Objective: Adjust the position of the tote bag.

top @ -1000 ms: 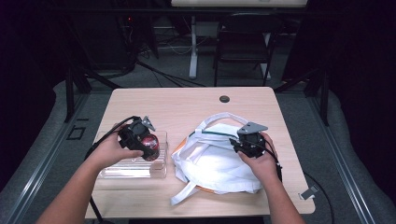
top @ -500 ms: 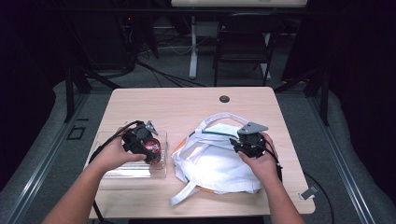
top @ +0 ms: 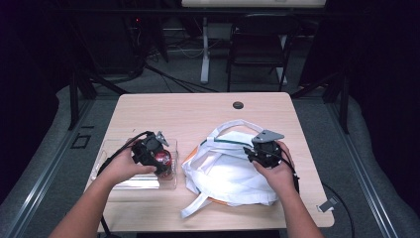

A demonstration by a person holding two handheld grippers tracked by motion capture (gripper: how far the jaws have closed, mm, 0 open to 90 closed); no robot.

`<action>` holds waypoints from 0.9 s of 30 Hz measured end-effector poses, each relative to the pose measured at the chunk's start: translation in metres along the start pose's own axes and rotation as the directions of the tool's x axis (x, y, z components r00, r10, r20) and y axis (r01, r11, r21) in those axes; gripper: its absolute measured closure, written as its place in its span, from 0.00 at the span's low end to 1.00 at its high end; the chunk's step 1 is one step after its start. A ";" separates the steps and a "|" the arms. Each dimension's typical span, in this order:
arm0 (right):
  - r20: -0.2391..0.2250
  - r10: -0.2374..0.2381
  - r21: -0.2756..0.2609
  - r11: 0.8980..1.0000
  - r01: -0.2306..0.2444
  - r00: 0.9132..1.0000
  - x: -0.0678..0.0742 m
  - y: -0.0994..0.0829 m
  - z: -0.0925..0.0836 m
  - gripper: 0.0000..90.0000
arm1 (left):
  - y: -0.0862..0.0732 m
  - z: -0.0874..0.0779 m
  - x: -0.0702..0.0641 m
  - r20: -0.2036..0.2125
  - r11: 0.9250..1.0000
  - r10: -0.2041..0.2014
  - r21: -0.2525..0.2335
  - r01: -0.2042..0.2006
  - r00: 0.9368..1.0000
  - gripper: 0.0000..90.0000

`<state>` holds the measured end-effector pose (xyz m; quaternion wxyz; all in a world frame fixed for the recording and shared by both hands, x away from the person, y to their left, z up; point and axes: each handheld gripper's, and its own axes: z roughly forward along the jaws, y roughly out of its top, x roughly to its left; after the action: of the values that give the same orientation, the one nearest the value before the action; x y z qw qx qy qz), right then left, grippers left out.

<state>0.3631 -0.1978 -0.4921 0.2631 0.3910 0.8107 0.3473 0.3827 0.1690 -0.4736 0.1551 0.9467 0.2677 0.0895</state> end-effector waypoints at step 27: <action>0.001 -0.002 0.002 1.000 0.002 1.000 0.001 0.000 0.001 0.66 | -0.011 0.017 -0.004 0.027 1.000 0.002 0.001 -0.002 1.000 0.28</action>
<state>0.3631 -0.1974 -0.4927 0.2633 0.3905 0.8114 0.3461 0.3786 0.1718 -0.4936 0.1583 0.9481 0.2647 0.0770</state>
